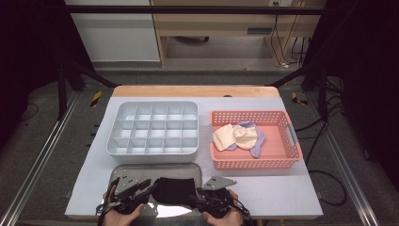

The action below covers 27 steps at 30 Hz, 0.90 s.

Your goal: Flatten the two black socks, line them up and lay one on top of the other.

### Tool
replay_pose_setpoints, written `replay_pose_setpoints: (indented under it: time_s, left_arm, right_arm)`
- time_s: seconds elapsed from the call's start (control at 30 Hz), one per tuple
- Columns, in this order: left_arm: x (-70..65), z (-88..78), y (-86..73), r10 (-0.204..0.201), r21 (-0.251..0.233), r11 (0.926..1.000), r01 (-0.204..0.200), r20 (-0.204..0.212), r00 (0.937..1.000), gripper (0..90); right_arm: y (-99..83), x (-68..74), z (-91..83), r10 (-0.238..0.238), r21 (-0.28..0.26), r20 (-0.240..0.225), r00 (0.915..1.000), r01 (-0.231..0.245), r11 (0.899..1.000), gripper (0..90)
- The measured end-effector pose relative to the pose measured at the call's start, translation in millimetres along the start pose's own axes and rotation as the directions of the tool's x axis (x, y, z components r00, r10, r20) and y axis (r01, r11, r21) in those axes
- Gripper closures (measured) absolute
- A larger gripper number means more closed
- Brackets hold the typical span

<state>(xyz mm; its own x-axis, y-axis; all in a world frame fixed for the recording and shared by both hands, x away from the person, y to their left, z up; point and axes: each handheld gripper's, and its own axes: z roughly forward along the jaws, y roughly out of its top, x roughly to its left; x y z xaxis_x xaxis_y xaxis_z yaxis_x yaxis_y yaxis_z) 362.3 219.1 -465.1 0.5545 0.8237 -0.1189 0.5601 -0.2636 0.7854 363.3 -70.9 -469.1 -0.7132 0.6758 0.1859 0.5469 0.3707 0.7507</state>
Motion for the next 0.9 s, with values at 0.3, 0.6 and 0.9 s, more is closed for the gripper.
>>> replay_pose_setpoints:
  time_s: [0.3, 0.6, 0.9]
  left_arm:
    - [-4.7, 6.4, -10.1, 0.016, 0.054, 0.9984, -0.017, 0.006, 0.9999, 68.8]
    - [-9.6, 14.9, -4.6, 0.024, 0.032, 0.9992, -0.025, 0.016, 0.9996, 69.3]
    - [-9.1, -2.9, 19.6, 0.023, -0.067, 0.9975, -0.021, 0.022, 0.9995, 73.5]
  right_arm:
    - [-4.8, 0.1, 8.5, 0.011, 0.022, -0.037, 0.9993, -0.011, 1.0, 76.7]
    - [11.9, -16.9, 9.4, -0.003, 0.022, 0.041, 0.9991, 0.002, 1.0, 80.8]
    - [13.1, -25.4, -8.3, 0.029, -0.064, 0.052, 0.9983, -0.025, 0.998, 69.9]
